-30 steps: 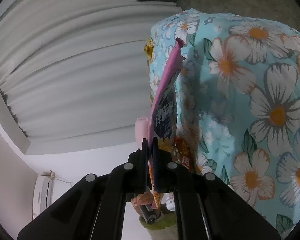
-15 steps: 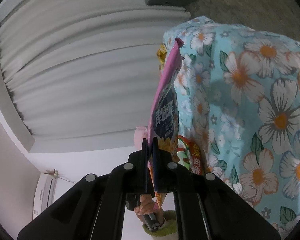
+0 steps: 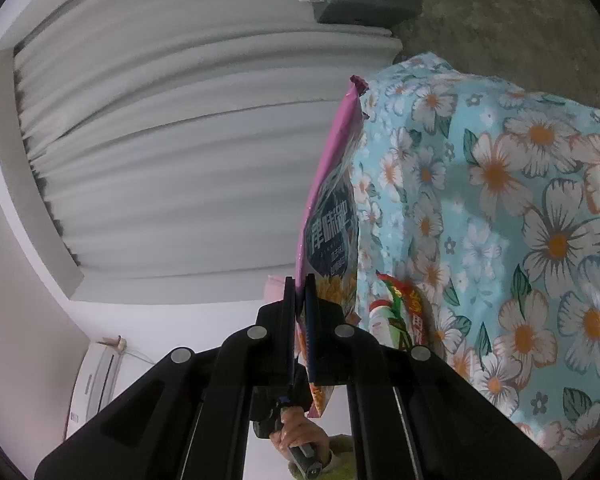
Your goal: Collect trash
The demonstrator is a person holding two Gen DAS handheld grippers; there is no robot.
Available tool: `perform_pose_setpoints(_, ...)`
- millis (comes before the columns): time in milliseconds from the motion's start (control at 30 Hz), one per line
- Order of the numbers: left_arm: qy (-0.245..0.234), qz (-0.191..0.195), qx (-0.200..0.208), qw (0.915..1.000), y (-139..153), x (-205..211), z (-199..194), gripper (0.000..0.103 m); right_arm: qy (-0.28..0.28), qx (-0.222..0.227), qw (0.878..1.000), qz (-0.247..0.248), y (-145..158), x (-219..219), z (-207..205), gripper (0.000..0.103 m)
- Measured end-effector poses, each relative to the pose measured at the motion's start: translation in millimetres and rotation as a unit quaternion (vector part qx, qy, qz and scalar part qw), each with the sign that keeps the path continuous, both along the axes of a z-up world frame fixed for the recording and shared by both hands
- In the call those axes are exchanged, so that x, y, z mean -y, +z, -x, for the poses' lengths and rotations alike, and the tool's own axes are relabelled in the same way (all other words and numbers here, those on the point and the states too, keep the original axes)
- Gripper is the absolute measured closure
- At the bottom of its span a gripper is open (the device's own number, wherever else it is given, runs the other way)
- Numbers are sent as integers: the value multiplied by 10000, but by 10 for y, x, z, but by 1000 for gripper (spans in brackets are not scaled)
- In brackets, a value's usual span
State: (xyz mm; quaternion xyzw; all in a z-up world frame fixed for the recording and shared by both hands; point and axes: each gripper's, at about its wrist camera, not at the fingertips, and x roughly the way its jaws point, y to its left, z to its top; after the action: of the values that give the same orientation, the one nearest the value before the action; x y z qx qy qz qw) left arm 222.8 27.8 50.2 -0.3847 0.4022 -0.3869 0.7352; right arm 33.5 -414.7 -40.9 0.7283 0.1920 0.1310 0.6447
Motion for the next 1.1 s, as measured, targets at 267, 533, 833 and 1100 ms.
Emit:
perform_pose_setpoints(267, -132, -5, 175, 9998, 141, 77, 187, 87, -212, 88, 9997, 52, 82, 106, 247, 98)
perform_pose_setpoints(533, -351, -54, 362, 9987, 269, 278, 363, 87, -533, 204, 9983, 83, 145, 296, 564, 98)
perform_pose_setpoints(833, -947, -386, 514, 9934, 343, 876, 596, 87, -1095, 202, 9938, 53, 46, 627, 1184, 98)
perform_pose_setpoints(1100, -1957, -839, 529, 9756, 226, 1974, 746, 87, -2114, -424, 9735, 759, 87, 1166, 2084, 98)
